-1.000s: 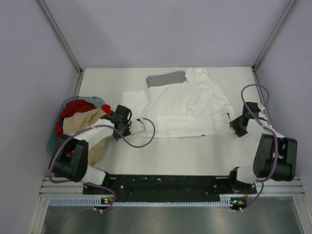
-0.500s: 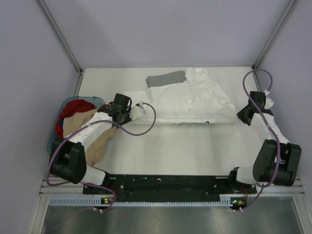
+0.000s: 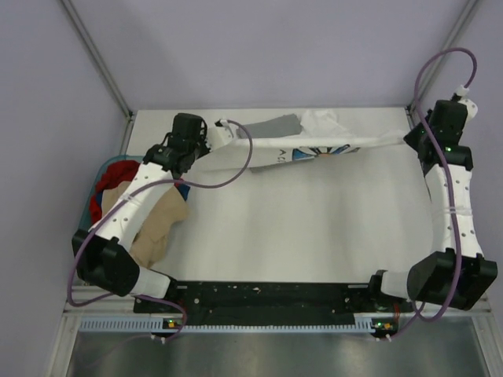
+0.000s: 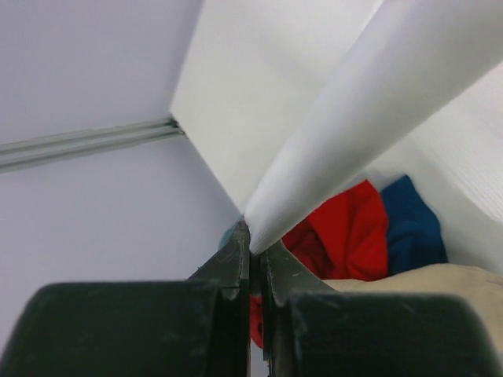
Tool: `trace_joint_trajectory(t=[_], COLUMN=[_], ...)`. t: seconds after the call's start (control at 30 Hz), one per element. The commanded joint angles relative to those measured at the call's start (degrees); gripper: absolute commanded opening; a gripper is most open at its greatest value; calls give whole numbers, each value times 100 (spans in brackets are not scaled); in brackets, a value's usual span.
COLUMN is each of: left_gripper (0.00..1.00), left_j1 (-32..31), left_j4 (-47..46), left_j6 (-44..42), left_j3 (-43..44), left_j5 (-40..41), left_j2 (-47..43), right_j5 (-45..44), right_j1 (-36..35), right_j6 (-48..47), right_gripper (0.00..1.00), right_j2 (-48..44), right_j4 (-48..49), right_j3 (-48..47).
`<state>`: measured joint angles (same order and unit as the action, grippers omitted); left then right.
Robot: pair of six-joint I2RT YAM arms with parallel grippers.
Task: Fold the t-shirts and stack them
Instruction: Grap the side of the flattened tshirt furthest away from the robot with both arms
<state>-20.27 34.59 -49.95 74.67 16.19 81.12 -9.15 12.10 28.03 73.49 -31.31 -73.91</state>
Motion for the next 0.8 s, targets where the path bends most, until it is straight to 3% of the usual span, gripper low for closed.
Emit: trace_joint_trajectory(t=[0.0,0.17,0.33,0.53,0.77], left_gripper=[0,0,0,0,0], left_j1=[120,155,164,164,164], left_j4=[-198,-295,-67,1513,2868], left_j6=[-383,-611,-726,-384,-217], left_j3=[748,1382,1726,1262,-206], left_j5=[1009,1203,1238,440,-185], left_j2=[-26,-26,-105,-632,-1440], right_j5=[-343,-263,-333,-79,422], right_j1=[109,109,109,109,109], right_j6=[-421,-667,-834,-791,-352], right_gripper=[0,0,0,0,0], right_j2=[165,446,280,-738,-2057], right_j4=[-15,-446,-727,-929,-1570], right_j3=[-1115,-2073,-2278,-865,999])
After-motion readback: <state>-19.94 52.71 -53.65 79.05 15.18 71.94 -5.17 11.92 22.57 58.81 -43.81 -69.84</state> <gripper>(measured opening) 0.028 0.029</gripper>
